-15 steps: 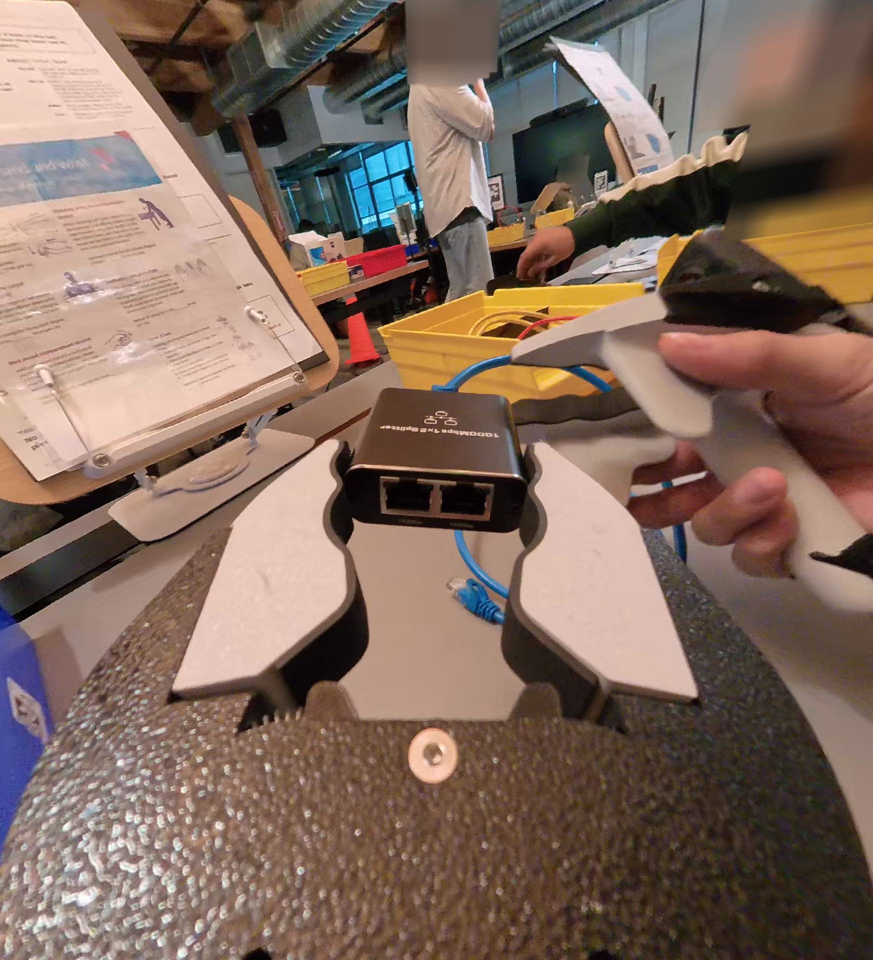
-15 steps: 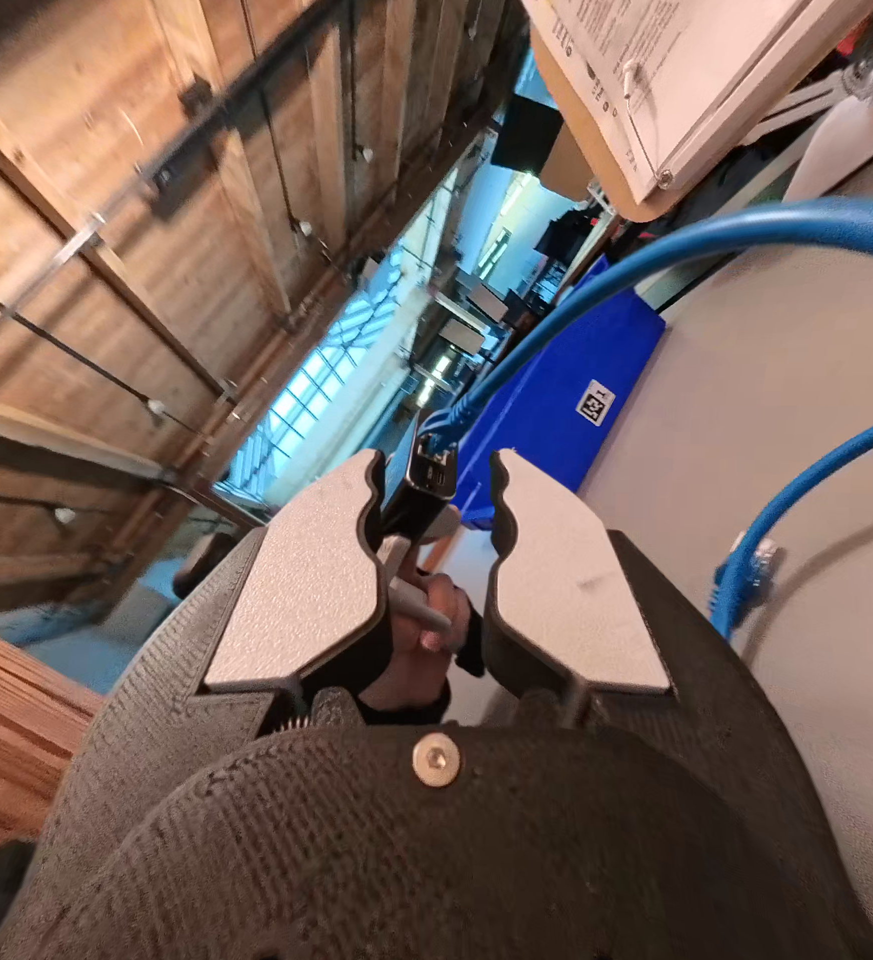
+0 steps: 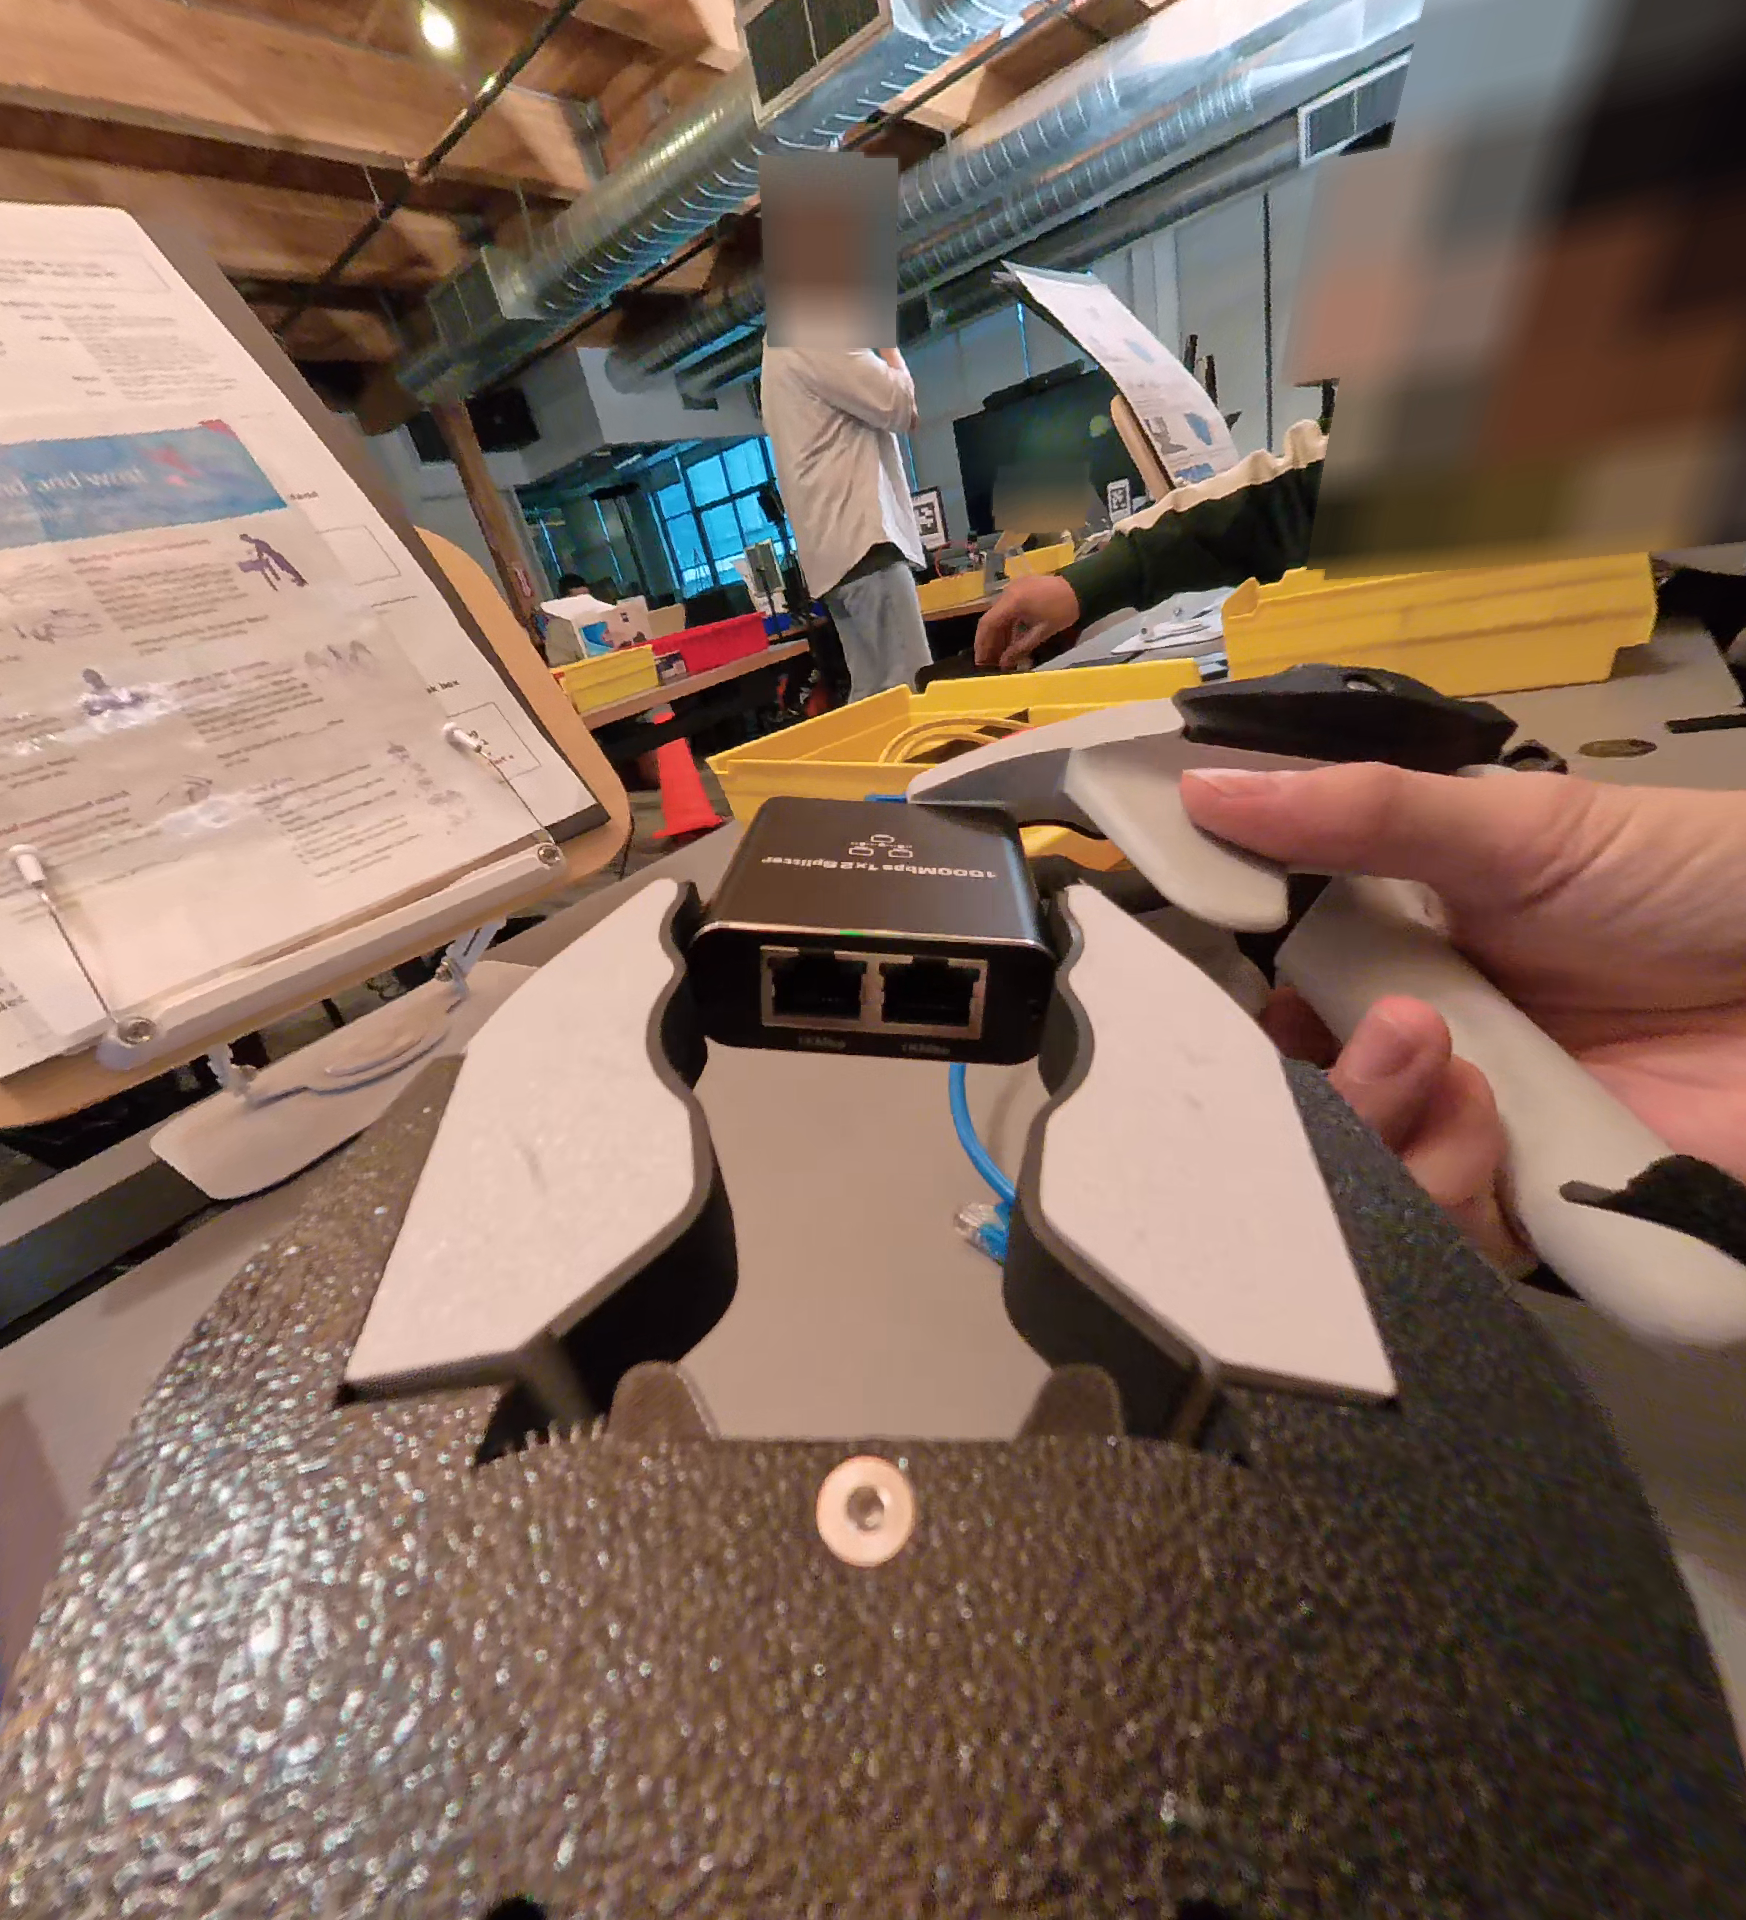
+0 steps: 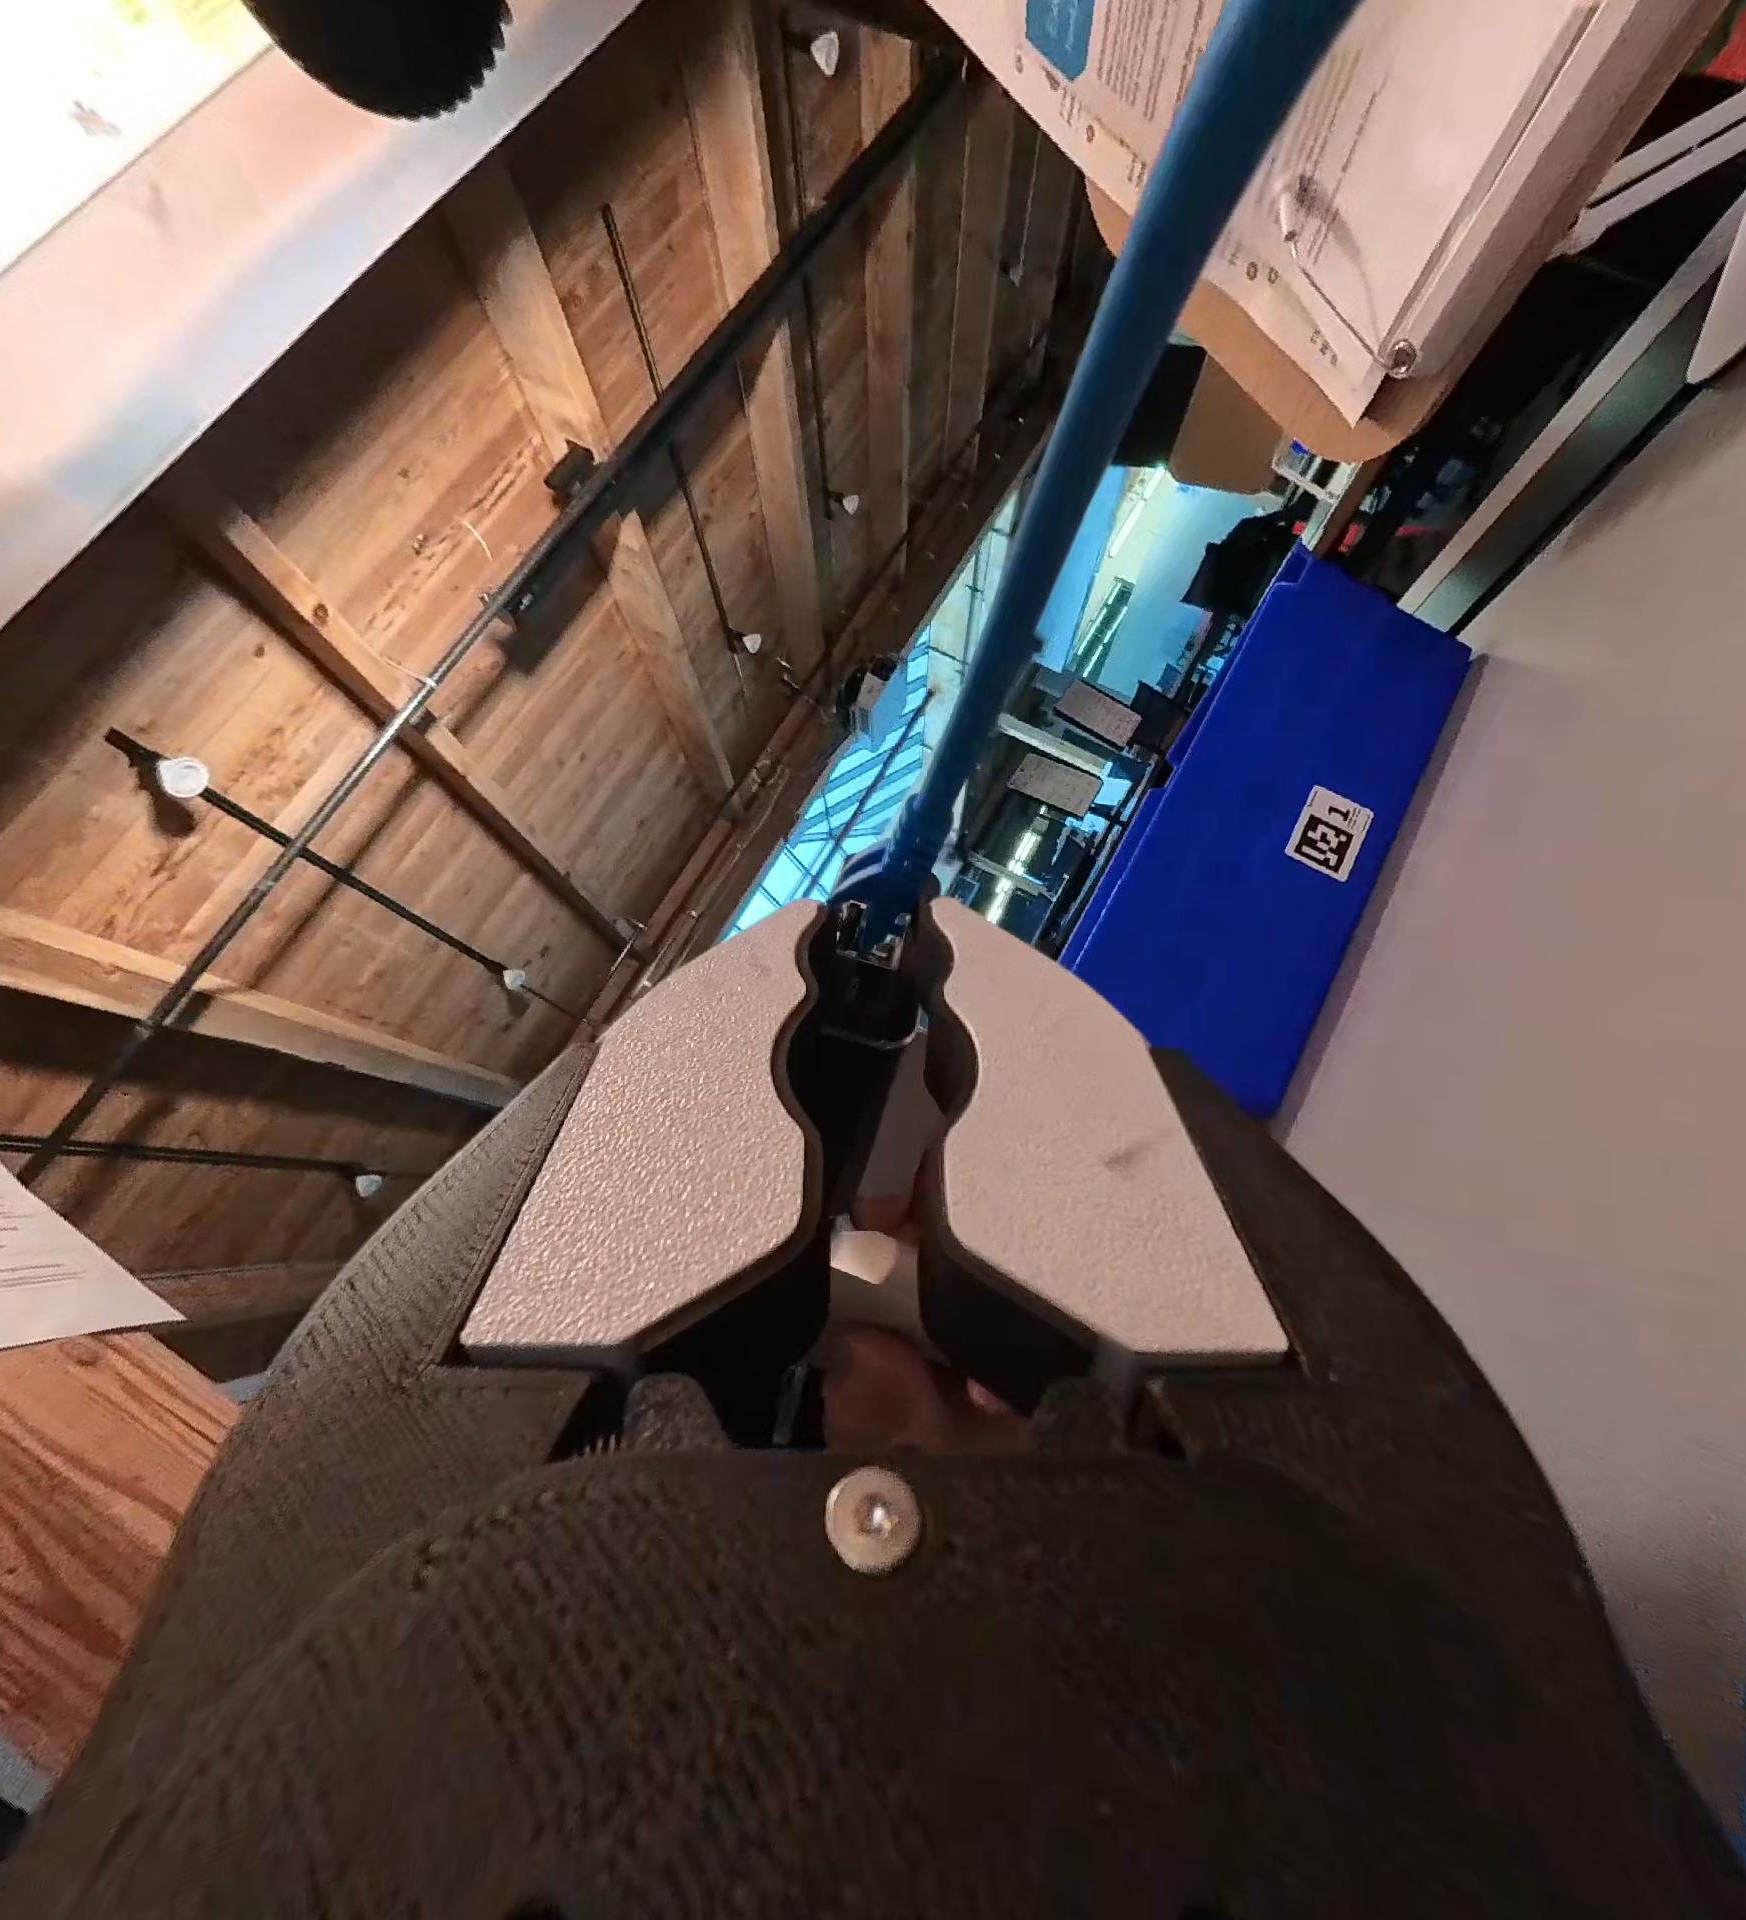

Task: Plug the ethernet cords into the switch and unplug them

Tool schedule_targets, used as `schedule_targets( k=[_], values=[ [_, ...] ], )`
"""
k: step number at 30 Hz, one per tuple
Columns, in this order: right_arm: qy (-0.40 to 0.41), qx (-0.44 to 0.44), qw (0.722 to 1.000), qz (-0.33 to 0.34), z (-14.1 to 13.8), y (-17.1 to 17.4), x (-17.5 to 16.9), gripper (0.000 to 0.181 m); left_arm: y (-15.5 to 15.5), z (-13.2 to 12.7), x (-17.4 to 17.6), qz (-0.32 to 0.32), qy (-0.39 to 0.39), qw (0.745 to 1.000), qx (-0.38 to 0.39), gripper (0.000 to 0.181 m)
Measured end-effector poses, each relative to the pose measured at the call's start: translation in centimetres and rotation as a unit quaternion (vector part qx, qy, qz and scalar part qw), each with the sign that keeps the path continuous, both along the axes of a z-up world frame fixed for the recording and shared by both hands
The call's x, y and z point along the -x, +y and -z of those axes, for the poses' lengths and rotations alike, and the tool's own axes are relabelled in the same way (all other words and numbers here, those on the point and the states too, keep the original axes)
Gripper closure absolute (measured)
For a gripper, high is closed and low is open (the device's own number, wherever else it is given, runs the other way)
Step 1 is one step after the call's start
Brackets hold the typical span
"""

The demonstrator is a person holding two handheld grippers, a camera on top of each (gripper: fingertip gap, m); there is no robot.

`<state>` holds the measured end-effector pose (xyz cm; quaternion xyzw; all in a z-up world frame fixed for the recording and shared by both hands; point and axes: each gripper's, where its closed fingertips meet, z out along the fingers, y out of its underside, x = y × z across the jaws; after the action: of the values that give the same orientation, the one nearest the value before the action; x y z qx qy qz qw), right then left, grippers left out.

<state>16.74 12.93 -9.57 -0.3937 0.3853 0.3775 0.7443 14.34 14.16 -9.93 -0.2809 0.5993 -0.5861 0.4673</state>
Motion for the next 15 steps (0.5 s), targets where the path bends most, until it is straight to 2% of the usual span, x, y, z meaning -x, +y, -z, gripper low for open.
schedule_targets(
  k=[8,15],
  values=[
    [0.015,-0.024,1.000,0.005,-0.36,-0.20,0.17,0.162,-0.28,-0.09,0.19,0.008,-0.011,1.000,-0.007,0.118],
    [0.030,-0.020,0.999,0.015,-0.06,-0.07,0.15,0.165,-0.64,-0.07,0.17,-0.003,-0.018,1.000,-0.021,0.118]
  ],
)
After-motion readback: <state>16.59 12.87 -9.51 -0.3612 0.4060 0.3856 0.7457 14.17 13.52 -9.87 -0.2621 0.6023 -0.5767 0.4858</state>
